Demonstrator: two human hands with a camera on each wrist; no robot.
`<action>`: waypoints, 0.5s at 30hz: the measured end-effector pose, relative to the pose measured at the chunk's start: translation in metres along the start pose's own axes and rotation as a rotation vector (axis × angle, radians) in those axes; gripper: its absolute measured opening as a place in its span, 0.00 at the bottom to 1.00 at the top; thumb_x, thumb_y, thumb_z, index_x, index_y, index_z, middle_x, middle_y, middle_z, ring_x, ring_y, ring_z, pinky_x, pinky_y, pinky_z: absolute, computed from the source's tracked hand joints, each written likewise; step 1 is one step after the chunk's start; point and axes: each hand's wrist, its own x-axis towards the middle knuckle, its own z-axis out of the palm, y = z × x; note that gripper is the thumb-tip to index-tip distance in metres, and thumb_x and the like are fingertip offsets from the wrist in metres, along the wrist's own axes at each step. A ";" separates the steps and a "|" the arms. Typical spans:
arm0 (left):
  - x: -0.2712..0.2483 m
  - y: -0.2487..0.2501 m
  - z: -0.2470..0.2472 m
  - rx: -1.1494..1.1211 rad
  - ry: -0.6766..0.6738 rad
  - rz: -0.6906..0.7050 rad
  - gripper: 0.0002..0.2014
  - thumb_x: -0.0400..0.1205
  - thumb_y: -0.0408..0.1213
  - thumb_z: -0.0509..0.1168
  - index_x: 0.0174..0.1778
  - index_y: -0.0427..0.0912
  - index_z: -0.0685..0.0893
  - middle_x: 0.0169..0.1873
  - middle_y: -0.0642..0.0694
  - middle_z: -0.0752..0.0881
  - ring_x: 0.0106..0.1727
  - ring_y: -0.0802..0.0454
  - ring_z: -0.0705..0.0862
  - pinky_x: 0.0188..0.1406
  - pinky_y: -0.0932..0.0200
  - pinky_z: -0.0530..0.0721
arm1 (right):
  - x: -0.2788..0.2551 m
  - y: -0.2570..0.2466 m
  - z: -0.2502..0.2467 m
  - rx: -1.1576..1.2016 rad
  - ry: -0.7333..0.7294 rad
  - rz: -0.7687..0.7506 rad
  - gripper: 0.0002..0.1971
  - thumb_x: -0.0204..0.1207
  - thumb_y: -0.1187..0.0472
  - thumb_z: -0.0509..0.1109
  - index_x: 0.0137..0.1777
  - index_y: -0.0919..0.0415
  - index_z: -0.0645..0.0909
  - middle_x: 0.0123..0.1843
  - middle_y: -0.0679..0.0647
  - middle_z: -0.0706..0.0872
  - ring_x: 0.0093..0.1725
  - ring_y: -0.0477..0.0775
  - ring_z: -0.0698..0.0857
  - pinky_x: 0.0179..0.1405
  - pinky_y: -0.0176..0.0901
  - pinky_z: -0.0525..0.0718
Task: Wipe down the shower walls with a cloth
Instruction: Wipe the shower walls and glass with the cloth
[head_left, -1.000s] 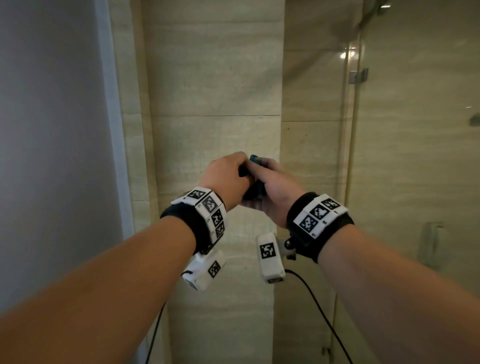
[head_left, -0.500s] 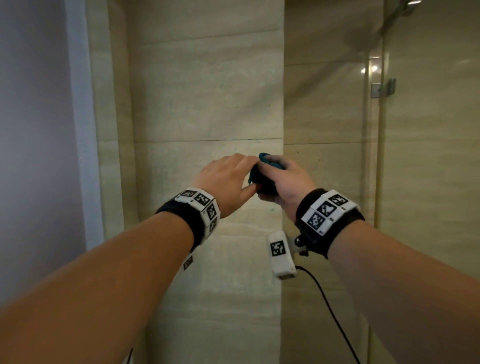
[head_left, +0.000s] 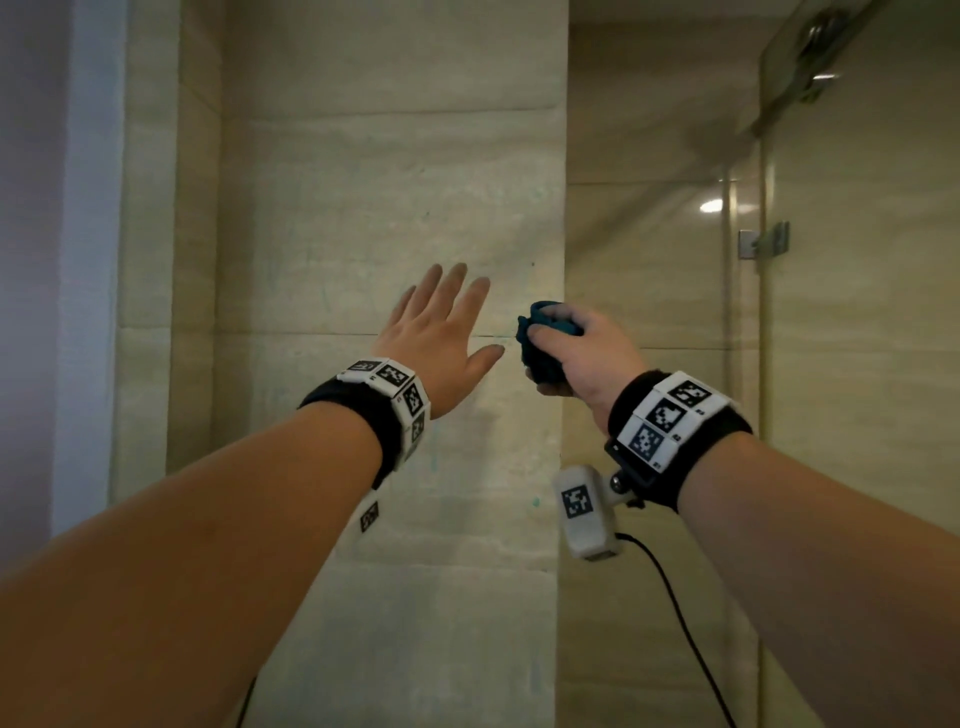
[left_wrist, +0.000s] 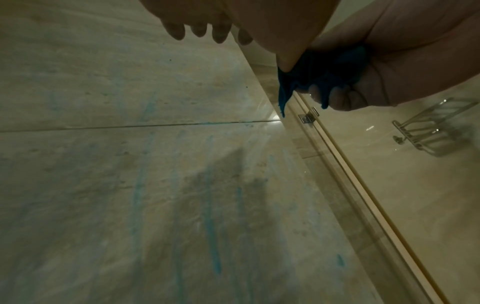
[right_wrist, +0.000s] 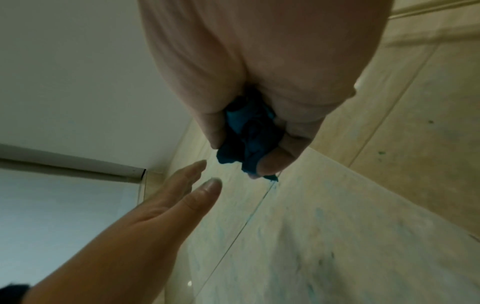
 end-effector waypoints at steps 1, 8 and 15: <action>0.008 -0.005 0.002 -0.008 0.005 -0.007 0.39 0.90 0.64 0.51 0.93 0.54 0.44 0.93 0.49 0.41 0.92 0.46 0.38 0.92 0.43 0.43 | 0.007 -0.004 0.000 -0.023 0.012 -0.014 0.09 0.84 0.59 0.74 0.61 0.49 0.82 0.56 0.62 0.89 0.47 0.66 0.93 0.45 0.59 0.93; 0.053 -0.038 0.020 -0.021 0.035 -0.020 0.41 0.89 0.66 0.48 0.92 0.53 0.38 0.92 0.48 0.35 0.92 0.43 0.35 0.91 0.43 0.41 | 0.053 -0.030 0.002 -0.224 0.134 -0.130 0.11 0.84 0.58 0.74 0.64 0.50 0.82 0.61 0.58 0.86 0.53 0.64 0.91 0.42 0.55 0.94; 0.085 -0.059 0.044 -0.085 0.090 -0.046 0.44 0.89 0.65 0.53 0.92 0.51 0.37 0.90 0.45 0.30 0.91 0.39 0.31 0.91 0.39 0.38 | 0.083 -0.039 0.007 -0.423 0.253 -0.287 0.15 0.85 0.58 0.73 0.70 0.52 0.83 0.62 0.54 0.85 0.52 0.55 0.90 0.47 0.55 0.94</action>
